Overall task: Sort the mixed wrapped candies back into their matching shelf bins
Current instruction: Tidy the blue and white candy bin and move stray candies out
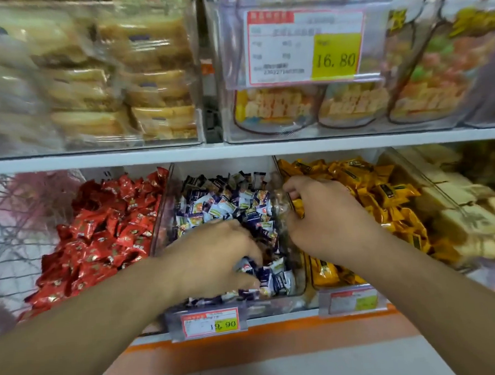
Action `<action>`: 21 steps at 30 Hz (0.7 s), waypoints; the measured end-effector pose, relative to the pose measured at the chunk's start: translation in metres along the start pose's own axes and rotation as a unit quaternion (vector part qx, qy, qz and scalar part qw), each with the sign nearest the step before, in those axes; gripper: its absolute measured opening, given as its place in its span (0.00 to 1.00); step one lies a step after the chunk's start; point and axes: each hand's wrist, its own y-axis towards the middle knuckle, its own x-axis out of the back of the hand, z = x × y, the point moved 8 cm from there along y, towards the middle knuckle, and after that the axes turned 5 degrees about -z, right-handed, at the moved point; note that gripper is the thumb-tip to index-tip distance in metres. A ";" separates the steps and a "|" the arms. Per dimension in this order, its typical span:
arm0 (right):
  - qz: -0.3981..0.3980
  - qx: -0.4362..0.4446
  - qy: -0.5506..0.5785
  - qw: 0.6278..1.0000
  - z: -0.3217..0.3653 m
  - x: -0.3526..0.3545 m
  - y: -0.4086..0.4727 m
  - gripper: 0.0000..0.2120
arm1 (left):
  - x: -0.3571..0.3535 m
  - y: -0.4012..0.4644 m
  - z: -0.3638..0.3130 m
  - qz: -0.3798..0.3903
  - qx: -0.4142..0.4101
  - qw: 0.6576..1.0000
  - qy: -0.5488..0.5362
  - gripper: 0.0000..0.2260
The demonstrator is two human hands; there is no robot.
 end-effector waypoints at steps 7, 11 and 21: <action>0.004 0.006 0.023 1.000 -0.002 0.001 -0.001 0.15 | 0.026 0.001 0.012 -0.050 0.002 0.996 0.078 0.10; 0.005 0.009 0.032 0.999 -0.003 0.001 -0.002 0.18 | 0.038 0.008 0.025 -0.082 0.026 0.987 0.139 0.11; -0.004 0.017 0.038 0.999 -0.002 0.002 -0.001 0.23 | 0.003 0.027 -0.016 -0.007 0.048 0.993 -0.107 0.07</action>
